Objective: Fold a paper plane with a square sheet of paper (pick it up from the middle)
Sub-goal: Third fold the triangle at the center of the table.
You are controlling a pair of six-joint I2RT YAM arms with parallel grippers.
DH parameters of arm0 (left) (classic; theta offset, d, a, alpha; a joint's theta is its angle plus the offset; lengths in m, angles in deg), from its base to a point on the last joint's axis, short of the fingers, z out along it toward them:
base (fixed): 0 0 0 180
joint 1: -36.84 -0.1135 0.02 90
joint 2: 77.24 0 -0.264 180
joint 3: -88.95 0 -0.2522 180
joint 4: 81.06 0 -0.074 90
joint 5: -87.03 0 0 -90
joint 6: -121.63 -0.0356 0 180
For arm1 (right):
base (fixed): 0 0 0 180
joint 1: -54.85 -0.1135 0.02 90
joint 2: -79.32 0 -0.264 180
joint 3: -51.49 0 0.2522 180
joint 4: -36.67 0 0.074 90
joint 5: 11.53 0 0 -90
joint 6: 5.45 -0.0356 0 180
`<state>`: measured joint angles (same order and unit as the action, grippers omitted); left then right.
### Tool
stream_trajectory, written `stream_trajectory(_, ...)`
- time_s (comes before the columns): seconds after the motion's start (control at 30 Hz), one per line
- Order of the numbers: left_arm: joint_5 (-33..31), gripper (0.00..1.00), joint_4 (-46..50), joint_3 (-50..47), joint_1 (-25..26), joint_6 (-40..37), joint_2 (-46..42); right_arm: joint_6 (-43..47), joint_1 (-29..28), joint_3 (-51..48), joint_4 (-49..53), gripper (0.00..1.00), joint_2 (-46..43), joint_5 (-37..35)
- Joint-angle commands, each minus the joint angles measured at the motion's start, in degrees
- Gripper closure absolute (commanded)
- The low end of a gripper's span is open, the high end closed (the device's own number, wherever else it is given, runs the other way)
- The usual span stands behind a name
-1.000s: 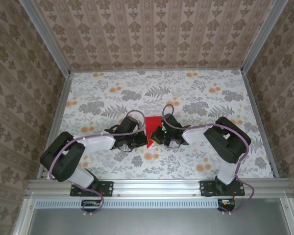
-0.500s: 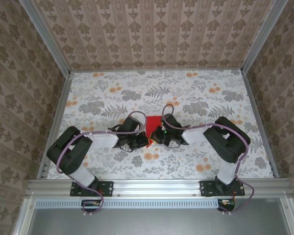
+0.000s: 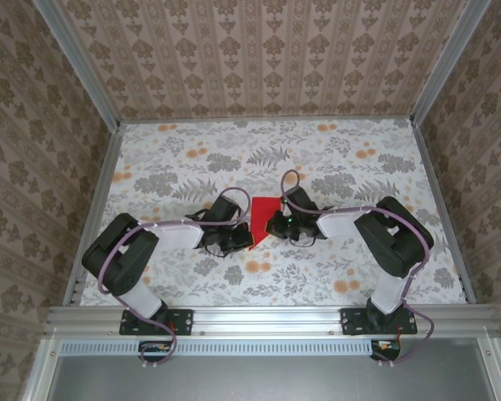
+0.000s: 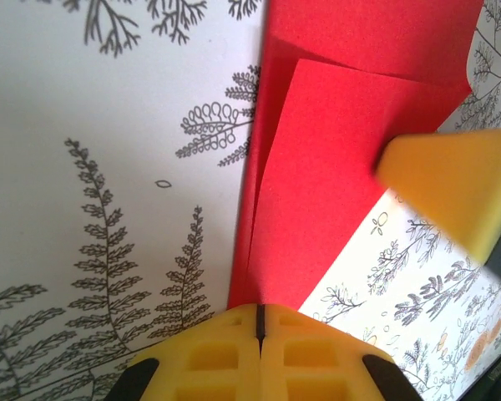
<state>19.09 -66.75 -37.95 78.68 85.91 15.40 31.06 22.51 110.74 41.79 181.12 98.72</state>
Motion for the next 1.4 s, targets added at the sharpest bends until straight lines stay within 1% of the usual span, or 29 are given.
stream_trajectory(0.0, -3.96, 1.00, 9.10, -0.69, -0.89, 0.30, 2.83, 3.68, 3.42, -1.31, 6.59, 0.98, -1.51, -6.45)
stream_trajectory(0.1, -3.81, 1.00, 9.02, -0.50, -0.95, 0.22, 2.86, 4.54, 4.81, -0.42, 8.06, 0.98, -2.49, -6.63)
stream_trajectory(0.2, -3.78, 1.00, 8.99, -0.38, -0.90, -0.05, 2.56, 4.71, 4.66, -0.21, 6.67, 0.98, -5.21, -5.38)
stream_trajectory(0.37, -3.95, 1.00, 9.11, 0.09, -0.86, -0.58, 2.63, 3.56, 1.41, 0.37, 5.15, 0.97, -7.80, -3.72)
stream_trajectory(0.53, -4.13, 1.00, 9.51, 0.47, -0.89, -0.67, 2.63, 1.74, -3.30, 2.58, 4.16, 0.97, -4.15, -2.32)
stream_trajectory(0.67, -4.30, 1.00, 10.32, 0.69, -0.92, -1.15, 2.64, 0.51, -4.66, 4.48, 3.02, 0.97, 0.10, 0.28)
stream_trajectory(0.73, -4.41, 1.00, 10.60, 0.74, -0.82, -1.11, 2.64, 0.54, -4.62, 5.06, 3.41, 0.97, 1.26, 0.44)
stream_trajectory(0.9, -4.61, 1.00, 11.17, 0.43, -0.89, -0.96, 2.72, 1.63, -2.52, 5.62, 6.78, 0.97, 2.87, -1.48)
stream_trajectory(1.07, -4.56, 1.00, 11.39, -0.03, -0.89, -1.21, 2.76, 2.42, 3.24, 4.09, 9.92, 0.97, 2.76, -4.30)
stream_trajectory(1.17, -4.56, 1.00, 11.28, -0.13, -0.98, -1.28, 2.64, 4.37, 6.13, 4.20, 11.20, 0.97, 1.65, -5.49)
stream_trajectory(1.27, -4.33, 1.00, 11.13, 0.12, -1.05, -1.58, 2.65, 6.18, 6.85, 6.57, 12.75, 0.97, 1.57, -4.67)
stream_trajectory(1.37, -4.73, 1.00, 10.96, 0.67, -1.06, -2.51, 0.99, 6.15, 6.80, 7.30, 13.04, 0.97, -0.89, -3.74)
